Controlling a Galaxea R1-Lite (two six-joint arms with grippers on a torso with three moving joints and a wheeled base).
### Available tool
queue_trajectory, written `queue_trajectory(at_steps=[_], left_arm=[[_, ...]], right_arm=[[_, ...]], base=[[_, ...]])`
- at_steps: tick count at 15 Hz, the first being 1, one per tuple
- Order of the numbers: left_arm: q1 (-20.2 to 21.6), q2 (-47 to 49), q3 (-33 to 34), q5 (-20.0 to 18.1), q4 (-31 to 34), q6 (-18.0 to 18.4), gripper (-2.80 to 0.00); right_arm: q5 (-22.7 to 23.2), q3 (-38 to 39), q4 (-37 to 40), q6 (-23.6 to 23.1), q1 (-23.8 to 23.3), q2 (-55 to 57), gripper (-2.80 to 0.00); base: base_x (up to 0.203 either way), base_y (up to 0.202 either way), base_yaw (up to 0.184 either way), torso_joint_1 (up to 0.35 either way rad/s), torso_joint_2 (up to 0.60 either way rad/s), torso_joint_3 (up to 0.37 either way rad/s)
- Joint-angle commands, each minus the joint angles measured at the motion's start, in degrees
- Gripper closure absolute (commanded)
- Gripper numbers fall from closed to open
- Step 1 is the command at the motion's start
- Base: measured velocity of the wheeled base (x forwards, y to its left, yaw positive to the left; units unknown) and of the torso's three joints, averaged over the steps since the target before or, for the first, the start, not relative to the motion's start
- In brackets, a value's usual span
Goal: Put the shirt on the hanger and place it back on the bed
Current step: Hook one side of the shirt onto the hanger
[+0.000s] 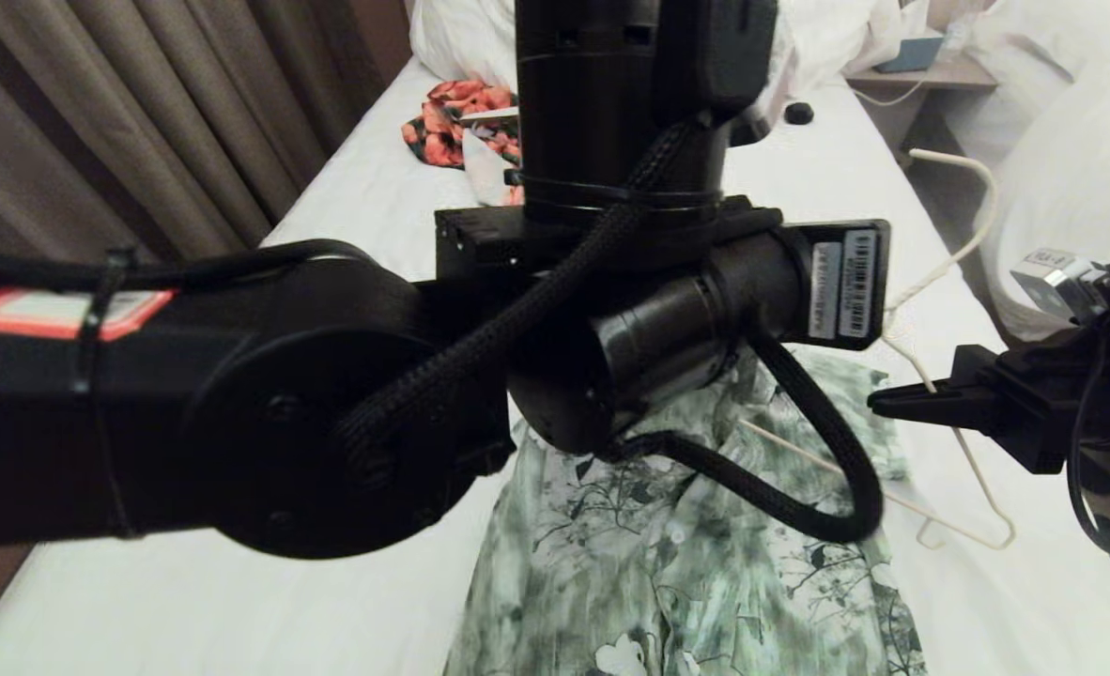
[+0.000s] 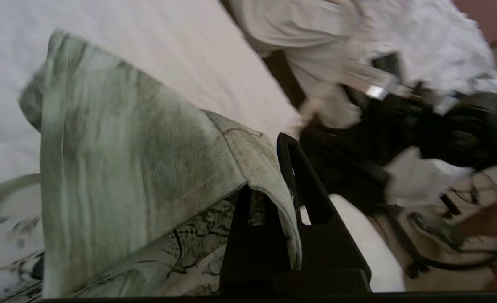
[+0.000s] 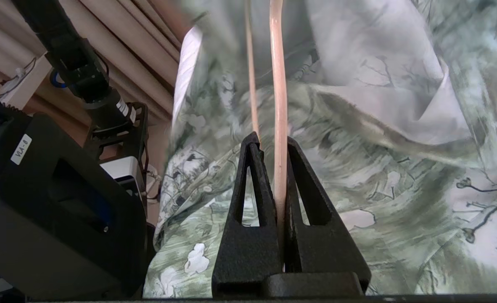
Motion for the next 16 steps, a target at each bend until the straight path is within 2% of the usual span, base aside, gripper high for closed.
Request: queue_trajectory(at_steps=[1, 5, 9, 11, 16], left_arm=[[-3.8, 1.3, -1.0, 0.2, -0.1, 0.0, 0.0], [-5.3, 7.4, -5.4, 0.3, 0.0, 0.4, 0.0], [-4.7, 11.0, -10.3, 0.4, 0.7, 4.4, 0.0], [-5.8, 10.5, -10.6, 0.4, 2.8, 4.5, 0.0], [-7.1, 10.3, -9.7, 0.8, 2.8, 5.7, 0.0]], right_arm=[[0.4, 0.2, 0.1, -0.1, 0.2, 0.0, 0.0], [0.4, 0.9, 0.6, 0.0, 0.5, -1.5, 0.0], [0.4, 1.6, 3.8, 0.4, 1.4, -2.5, 0.0], [0.4, 1.3, 3.8, 0.3, 1.5, -2.2, 0.0], [0.4, 0.7, 3.7, 0.4, 2.1, -2.2, 0.0]], base=[[0.0, 0.0, 0.0, 0.0, 0.0, 0.0], [0.0, 0.0, 0.0, 0.0, 0.0, 0.0], [0.0, 0.0, 0.0, 0.0, 0.0, 0.0], [0.0, 0.0, 0.0, 0.0, 0.0, 0.0], [0.0, 0.0, 0.0, 0.0, 0.0, 0.0]])
